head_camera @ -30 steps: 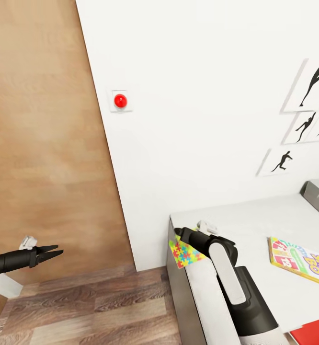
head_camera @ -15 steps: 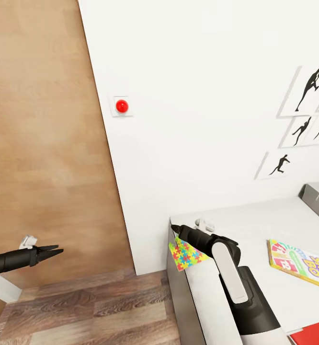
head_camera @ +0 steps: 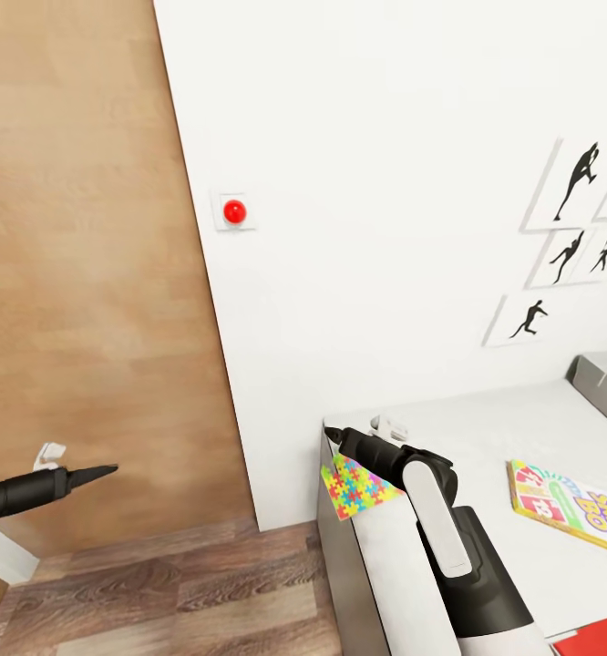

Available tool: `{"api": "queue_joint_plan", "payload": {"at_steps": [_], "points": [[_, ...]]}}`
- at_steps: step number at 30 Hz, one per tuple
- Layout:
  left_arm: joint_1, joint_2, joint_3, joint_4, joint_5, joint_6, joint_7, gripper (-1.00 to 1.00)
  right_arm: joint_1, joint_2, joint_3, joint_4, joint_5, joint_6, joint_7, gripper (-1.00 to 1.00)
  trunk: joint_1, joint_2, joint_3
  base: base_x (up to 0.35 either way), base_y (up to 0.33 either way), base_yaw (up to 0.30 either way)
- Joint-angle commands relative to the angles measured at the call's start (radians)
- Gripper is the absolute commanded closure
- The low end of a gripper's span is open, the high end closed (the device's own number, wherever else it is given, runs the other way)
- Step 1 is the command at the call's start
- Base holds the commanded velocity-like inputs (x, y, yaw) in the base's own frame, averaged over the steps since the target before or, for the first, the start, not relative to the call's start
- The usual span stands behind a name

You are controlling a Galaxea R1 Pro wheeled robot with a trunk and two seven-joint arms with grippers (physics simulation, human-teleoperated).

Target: Put all the toys in the child's room - the three board games (two on the bed and one on the table), the two jigsaw puzzles on the table, and the tennis ball on the table - inside the toy box on the table in the child's room.

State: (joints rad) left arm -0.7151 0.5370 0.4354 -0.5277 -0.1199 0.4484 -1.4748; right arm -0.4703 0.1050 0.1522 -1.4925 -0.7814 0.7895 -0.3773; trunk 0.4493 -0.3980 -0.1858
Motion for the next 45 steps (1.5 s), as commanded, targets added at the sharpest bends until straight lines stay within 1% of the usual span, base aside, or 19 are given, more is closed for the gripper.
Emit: {"api": "queue_joint_plan", "payload": {"at_steps": [1, 3, 4, 5, 6, 7, 8, 9, 10, 11, 12, 13, 14, 17, 20, 23, 30, 38, 45], "points": [[-0.002, -0.004, 0.01, 0.0, -0.011, 0.026, -0.006, -1.0, -0.001, 0.0, 0.0, -0.001, -0.01, 0.002, -0.007, -1.0, 0.001, -0.002, 0.0, 0.0, 0.0, 0.0], [-0.002, -0.022, 0.019, 0.0, -0.011, 0.09, 0.013, -1.0, -0.001, 0.0, 0.0, -0.001, -0.009, 0.002, 0.016, -1.0, 0.001, -0.002, 0.003, 0.0, 0.0, 0.0], [-0.002, -0.029, 0.02, 0.0, -0.011, 0.105, 0.021, -1.0, -0.001, 0.0, 0.0, -0.001, -0.009, 0.002, 0.025, -1.0, 0.001, -0.002, 0.004, 0.0, 0.0, 0.0], [-0.003, -0.044, 0.023, 0.0, -0.011, 0.13, 0.043, -1.0, -0.001, -0.001, -0.001, -0.002, -0.008, 0.002, 0.045, -1.0, 0.001, -0.002, 0.006, 0.0, 0.0, 0.0], [-0.005, -0.062, 0.024, 0.001, -0.011, 0.148, 0.075, -1.0, -0.001, -0.001, -0.001, -0.002, -0.008, 0.002, 0.065, -1.0, 0.001, -0.002, 0.008, 0.0, 0.0, 0.0], [-0.006, -0.07, 0.024, 0.001, -0.01, 0.156, 0.095, -1.0, -0.001, -0.001, -0.001, -0.002, -0.008, 0.002, 0.074, -1.0, 0.001, -0.002, 0.009, 0.0, 0.0, 0.0], [-0.007, -0.085, 0.025, 0.002, -0.009, 0.168, 0.14, -1.0, 0.0, -0.001, -0.002, -0.002, -0.008, 0.002, 0.088, -1.0, 0.001, -0.002, 0.011, 0.0, 0.0, 0.0], [-0.008, -0.092, 0.026, 0.003, -0.009, 0.174, 0.164, -1.0, 0.0, -0.001, -0.002, -0.002, -0.008, 0.002, 0.093, -1.0, 0.001, -0.002, 0.013, 0.0, 0.0, 0.0], [-0.009, -0.103, 0.027, 0.004, -0.005, 0.189, 0.213, -1.0, -0.001, -0.001, -0.002, -0.002, -0.008, 0.002, 0.101, -1.0, 0.001, -0.002, 0.014, 0.0, 0.0, 0.0], [-0.009, -0.115, 0.03, 0.005, 0.003, 0.208, 0.259, -1.0, -0.001, -0.001, -0.002, -0.003, -0.008, 0.002, 0.106, -1.0, 0.001, -0.002, 0.016, 0.0, 0.0, 0.0], [-0.009, -0.122, 0.032, 0.005, 0.01, 0.218, 0.281, -1.0, -0.001, -0.001, -0.002, -0.004, -0.008, 0.003, 0.107, -1.0, 0.001, -0.002, 0.018, 0.0, 0.0, 0.0], [-0.01, -0.14, 0.035, 0.005, 0.026, 0.239, 0.322, -1.0, -0.001, -0.001, -0.001, -0.007, -0.008, 0.004, 0.11, -1.0, 0.001, -0.002, 0.019, 0.0, 0.0, 0.0], [-0.01, -0.151, 0.036, 0.006, 0.035, 0.249, 0.343, -1.0, 0.0, -0.001, -0.001, -0.008, -0.008, 0.004, 0.111, -1.0, 0.001, -0.002, 0.021, 0.0, 0.0, 0.0], [-0.011, -0.204, 0.04, 0.007, 0.076, 0.287, 0.459, -1.0, 0.004, 0.0, 0.0, -0.01, -0.009, 0.003, 0.113, -1.0, 0.001, -0.002, 0.025, 0.0, 0.0, 0.0], [-0.01, -0.228, 0.053, 0.007, 0.093, 0.298, 0.551, -1.0, 0.008, 0.0, 0.0, -0.011, -0.009, 0.003, 0.114, -1.0, 0.001, -0.002, 0.026, 0.0, 0.0, 0.0], [-0.01, -0.232, 0.061, 0.008, 0.097, 0.3, 0.567, -1.0, 0.008, 0.0, 0.0, -0.01, -0.009, 0.003, 0.114, -1.0, 0.001, -0.002, 0.027, 0.0, 0.0, 0.0], [-0.01, -0.233, 0.078, 0.007, 0.1, 0.299, 0.567, -1.0, 0.009, 0.001, 0.0, -0.012, -0.009, 0.002, 0.114, -1.0, 0.001, -0.002, 0.027, 0.0, 0.0, 0.0], [-0.01, -0.232, 0.119, 0.007, 0.099, 0.298, 0.564, -1.0, 0.009, 0.002, 0.002, -0.014, -0.009, 0.002, 0.115, -1.0, 0.001, -0.002, 0.027, 0.0, 0.0, 0.0], [-0.01, -0.234, 0.124, 0.007, 0.098, 0.297, 0.564, -1.0, 0.009, 0.002, 0.003, -0.014, -0.009, 0.002, 0.115, -1.0, 0.001, -0.002, 0.027, 0.055, -0.117, 0.0]]}}
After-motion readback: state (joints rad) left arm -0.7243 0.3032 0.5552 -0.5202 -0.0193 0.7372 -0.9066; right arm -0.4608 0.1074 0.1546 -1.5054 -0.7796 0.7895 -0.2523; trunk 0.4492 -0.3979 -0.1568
